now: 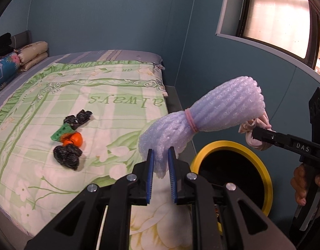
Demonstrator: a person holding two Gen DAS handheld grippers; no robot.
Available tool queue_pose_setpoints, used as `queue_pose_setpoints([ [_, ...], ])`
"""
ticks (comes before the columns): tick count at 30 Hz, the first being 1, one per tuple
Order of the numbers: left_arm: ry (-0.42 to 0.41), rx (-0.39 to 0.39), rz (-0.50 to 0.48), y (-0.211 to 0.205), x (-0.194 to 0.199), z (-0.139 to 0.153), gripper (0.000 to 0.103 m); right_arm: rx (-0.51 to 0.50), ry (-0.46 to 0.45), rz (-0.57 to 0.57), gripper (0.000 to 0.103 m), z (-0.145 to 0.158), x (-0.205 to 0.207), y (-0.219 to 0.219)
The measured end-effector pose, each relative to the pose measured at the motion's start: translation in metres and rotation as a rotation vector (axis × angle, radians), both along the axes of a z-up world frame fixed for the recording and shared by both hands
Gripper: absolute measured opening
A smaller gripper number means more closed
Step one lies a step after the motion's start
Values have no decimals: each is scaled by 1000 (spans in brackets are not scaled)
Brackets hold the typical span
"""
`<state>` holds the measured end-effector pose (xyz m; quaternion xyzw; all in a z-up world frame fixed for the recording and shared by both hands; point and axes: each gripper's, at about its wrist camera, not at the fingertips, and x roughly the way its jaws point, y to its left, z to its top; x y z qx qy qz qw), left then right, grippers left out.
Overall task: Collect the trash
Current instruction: 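Carry foam net and pink cloth to the yellow bin and release both inside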
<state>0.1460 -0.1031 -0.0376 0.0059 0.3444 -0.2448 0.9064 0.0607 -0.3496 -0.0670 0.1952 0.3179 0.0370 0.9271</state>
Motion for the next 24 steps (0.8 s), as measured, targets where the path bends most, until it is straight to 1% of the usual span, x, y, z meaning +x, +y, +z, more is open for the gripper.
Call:
queue_pose_setpoints([
  [5, 23, 17, -29, -20, 0, -7, 13, 21, 0, -24, 22, -4, -4, -14],
  [13, 77, 34, -81, -50, 1, -23, 13, 47, 37, -67, 23, -15, -6, -34],
  [19, 139, 46, -115, -67, 2, -41, 13, 70, 59, -71, 23, -24, -10, -43],
  [24, 166, 66, -138, -79, -2, -51, 14, 87, 73, -66, 23, -31, -9, -46],
])
